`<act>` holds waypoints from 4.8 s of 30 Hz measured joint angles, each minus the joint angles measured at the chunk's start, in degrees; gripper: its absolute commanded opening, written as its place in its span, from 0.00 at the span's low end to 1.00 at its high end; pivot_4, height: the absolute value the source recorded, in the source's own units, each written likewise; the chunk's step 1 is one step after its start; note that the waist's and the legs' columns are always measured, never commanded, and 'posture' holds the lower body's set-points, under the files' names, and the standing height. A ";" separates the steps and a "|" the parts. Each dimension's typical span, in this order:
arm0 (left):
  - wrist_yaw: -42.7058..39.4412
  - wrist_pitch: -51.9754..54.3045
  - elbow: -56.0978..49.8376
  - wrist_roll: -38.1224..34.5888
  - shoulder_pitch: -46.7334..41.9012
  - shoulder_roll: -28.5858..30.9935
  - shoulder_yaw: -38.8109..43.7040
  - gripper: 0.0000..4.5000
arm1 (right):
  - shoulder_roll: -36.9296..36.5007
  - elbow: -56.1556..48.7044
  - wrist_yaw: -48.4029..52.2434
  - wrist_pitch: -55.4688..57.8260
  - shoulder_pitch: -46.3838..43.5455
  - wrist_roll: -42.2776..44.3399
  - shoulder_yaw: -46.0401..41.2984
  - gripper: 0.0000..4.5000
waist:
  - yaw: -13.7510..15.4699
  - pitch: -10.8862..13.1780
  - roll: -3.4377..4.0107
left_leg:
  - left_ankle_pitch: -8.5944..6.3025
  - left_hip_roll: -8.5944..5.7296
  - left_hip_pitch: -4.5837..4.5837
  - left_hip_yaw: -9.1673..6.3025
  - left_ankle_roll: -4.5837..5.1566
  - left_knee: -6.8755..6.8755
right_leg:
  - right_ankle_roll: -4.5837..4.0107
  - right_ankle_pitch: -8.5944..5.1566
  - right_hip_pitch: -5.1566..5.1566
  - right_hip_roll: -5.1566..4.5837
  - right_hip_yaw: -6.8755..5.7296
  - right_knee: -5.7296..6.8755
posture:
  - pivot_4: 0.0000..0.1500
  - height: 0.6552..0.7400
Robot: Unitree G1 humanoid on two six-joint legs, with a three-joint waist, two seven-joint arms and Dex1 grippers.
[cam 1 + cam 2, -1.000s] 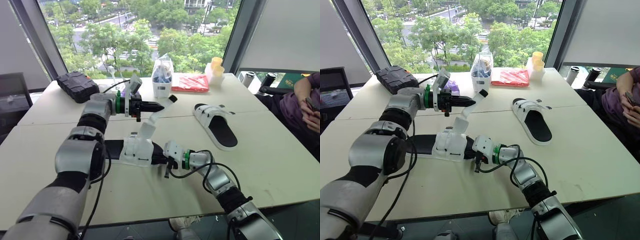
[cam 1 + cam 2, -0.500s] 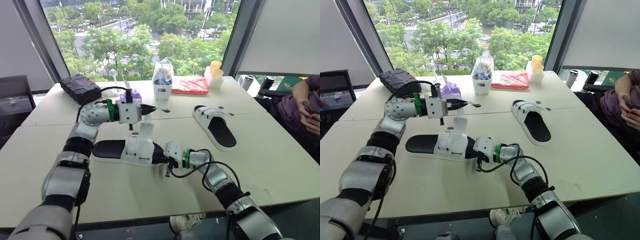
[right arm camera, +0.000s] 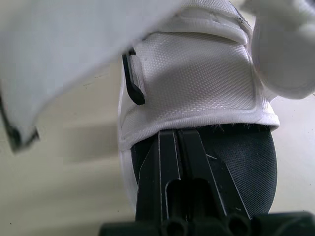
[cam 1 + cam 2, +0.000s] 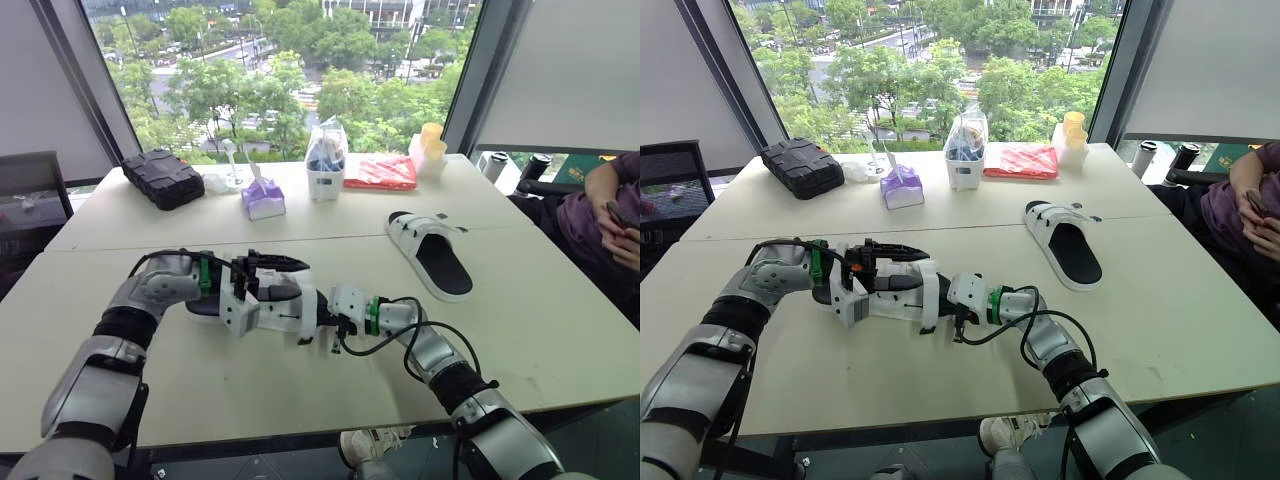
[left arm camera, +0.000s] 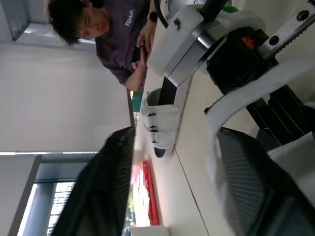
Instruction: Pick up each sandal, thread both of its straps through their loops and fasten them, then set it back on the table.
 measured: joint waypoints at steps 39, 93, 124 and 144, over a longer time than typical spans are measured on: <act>2.12 124.18 -63.69 -61.22 37.53 -1.93 7.72 0.86 | 2.58 14.44 2.22 -6.91 -7.74 -0.57 0.28 0.00 | -1.59 0.06 0.07 | -0.09 0.08 0.47 -0.04 -0.15 -0.24 | -0.30 -0.18 0.61 0.01 0.01 -0.99 | 1.00 1.00; -35.65 131.93 -19.32 -47.07 2.27 -1.23 -0.43 0.01 | 2.67 10.48 1.35 -6.68 -5.45 -0.56 -0.18 0.00 | -1.70 0.06 0.04 | 0.03 0.05 -0.17 -0.13 0.05 -0.59 | -0.26 -0.16 -0.16 0.06 -0.03 -0.85 | 1.00 1.00; -39.06 129.89 -15.30 -42.45 0.69 -2.78 1.37 0.01 | 2.79 10.37 0.68 -6.60 -5.15 -0.57 -0.20 0.00 | -1.72 0.04 0.02 | 0.03 0.05 -0.10 -0.14 0.05 -0.67 | -0.26 -0.16 -0.12 0.06 -0.04 -0.84 | 1.00 1.00; -42.67 132.07 -16.28 -42.14 0.71 -2.13 0.09 0.01 | 2.88 10.10 0.47 -6.60 -4.76 -0.57 -0.21 0.00 | -1.79 0.04 0.02 | 0.03 0.05 -0.09 -0.14 0.05 -0.67 | -0.26 -0.16 -0.12 0.06 -0.04 -0.84 | 1.00 1.00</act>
